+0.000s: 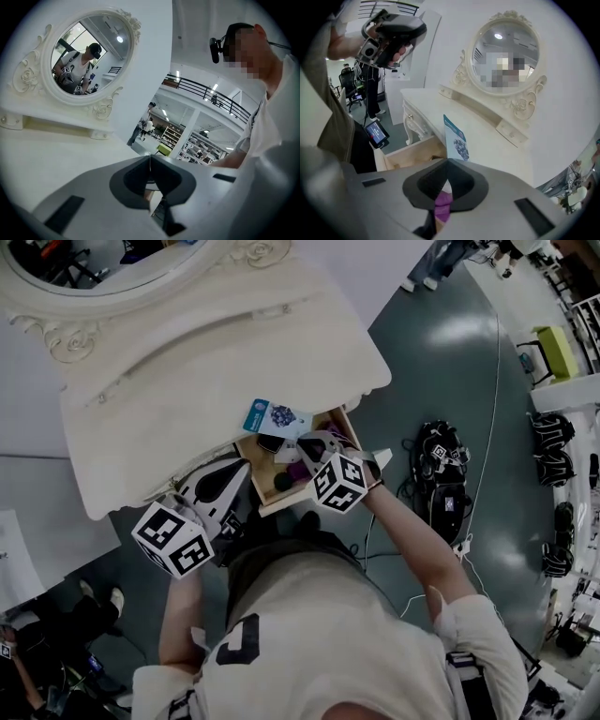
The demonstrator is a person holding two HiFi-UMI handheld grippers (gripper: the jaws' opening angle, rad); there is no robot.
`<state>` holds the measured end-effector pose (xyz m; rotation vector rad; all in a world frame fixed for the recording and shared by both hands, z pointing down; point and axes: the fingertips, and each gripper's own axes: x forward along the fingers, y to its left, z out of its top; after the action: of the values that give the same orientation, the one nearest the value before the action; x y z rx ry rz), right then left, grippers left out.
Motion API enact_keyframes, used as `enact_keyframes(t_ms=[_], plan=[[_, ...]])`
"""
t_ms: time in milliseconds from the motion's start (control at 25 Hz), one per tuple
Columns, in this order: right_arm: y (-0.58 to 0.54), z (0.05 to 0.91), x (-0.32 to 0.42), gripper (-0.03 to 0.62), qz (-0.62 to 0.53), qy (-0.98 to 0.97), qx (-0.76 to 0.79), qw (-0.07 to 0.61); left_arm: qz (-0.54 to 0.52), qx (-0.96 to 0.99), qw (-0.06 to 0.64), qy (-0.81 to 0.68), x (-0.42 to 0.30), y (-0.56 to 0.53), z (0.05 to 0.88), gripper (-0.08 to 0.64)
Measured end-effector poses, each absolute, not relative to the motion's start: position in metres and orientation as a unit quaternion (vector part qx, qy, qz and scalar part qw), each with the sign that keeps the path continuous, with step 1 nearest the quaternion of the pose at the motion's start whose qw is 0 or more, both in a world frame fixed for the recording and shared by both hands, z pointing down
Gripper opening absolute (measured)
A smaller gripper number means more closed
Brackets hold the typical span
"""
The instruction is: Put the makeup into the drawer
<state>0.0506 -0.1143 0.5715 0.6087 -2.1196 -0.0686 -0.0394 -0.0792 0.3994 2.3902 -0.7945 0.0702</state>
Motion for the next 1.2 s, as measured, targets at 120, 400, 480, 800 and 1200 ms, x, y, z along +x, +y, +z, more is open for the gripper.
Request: enact_keyframes(t_ms=[120, 400, 480, 800, 1200], plan=[[-0.098, 0.555, 0.059, 0.026, -0.031, -0.867, 0.239, 0.436, 0.026, 0.904, 0.298, -0.304, -0.028, -0.073, 0.394, 0.058], [-0.054, 0.529, 0.093, 0.026, -0.013, -0.885, 0.209, 0.416, 0.033, 0.903, 0.281, -0.324, -0.004, -0.044, 0.385, 0.058], [-0.043, 0.529, 0.103, 0.026, -0.011, -0.886, 0.194, 0.421, 0.039, 0.900, 0.275, -0.337, -0.001, -0.034, 0.386, 0.058], [-0.034, 0.539, 0.122, 0.026, -0.050, -0.883, 0.158, 0.439, 0.035, 0.862, 0.272, -0.426, -0.026, -0.002, 0.387, 0.058], [-0.082, 0.551, 0.082, 0.026, -0.051, -0.878, 0.155, 0.450, 0.014, 0.841, 0.307, -0.446, -0.063, -0.025, 0.420, 0.058]])
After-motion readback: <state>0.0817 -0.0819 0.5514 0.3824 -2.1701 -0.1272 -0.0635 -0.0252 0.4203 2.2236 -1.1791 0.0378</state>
